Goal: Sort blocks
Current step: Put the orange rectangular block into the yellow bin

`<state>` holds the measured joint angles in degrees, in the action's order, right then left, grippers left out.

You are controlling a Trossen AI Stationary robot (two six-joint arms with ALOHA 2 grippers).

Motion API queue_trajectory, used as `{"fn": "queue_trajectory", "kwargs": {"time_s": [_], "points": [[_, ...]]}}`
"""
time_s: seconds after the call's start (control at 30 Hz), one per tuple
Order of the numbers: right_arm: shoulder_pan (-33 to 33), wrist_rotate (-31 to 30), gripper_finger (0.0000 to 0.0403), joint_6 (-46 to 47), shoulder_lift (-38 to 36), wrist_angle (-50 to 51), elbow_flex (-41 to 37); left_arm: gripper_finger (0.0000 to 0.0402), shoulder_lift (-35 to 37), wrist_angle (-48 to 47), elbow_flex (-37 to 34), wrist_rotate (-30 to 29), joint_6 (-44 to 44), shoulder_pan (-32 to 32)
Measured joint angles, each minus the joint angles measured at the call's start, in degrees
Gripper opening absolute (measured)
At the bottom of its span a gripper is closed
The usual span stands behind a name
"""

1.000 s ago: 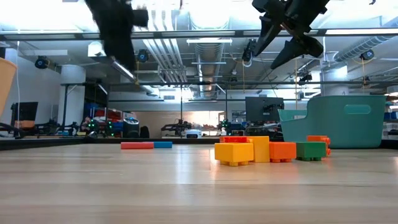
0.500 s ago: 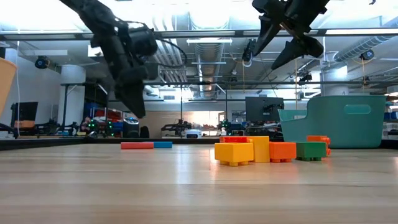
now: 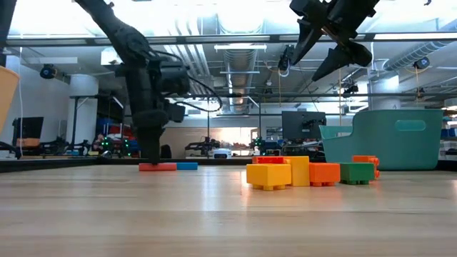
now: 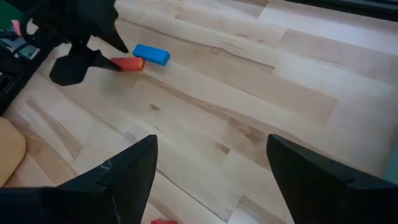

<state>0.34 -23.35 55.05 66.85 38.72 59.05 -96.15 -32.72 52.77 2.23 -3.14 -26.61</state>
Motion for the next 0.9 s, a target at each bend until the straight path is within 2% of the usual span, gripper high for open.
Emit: {"fn": "queue_trajectory", "kwargs": {"time_s": [0.33,0.4,0.53,0.67,0.77,0.9], "points": [[0.0,0.0,0.0282,0.0,0.0,0.0,-0.1,0.0178,-3.1,1.2,0.2,0.2,-2.6,0.1],[-0.3,0.0,0.0285,0.0,0.0,0.0,-0.1,0.0158,-3.4,1.2,0.2,0.1,-3.7,0.1],[-0.7,0.0,0.0288,-0.4,0.0,0.0,-0.2,0.0084,-3.4,1.3,0.2,0.0,-4.3,0.3],[-0.9,0.0,0.0281,-1.0,0.0,0.0,-0.2,0.008,-2.6,1.1,0.2,0.2,-1.7,0.3],[-0.9,0.0,0.0275,-1.7,0.0,0.0,-0.2,0.008,-0.5,-3.2,0.2,2.5,-0.5,0.7],[-0.9,0.0,0.0272,-2.1,0.0,0.0,-0.2,0.008,6.5,-12.8,3.0,7.4,-0.7,3.0]]}}
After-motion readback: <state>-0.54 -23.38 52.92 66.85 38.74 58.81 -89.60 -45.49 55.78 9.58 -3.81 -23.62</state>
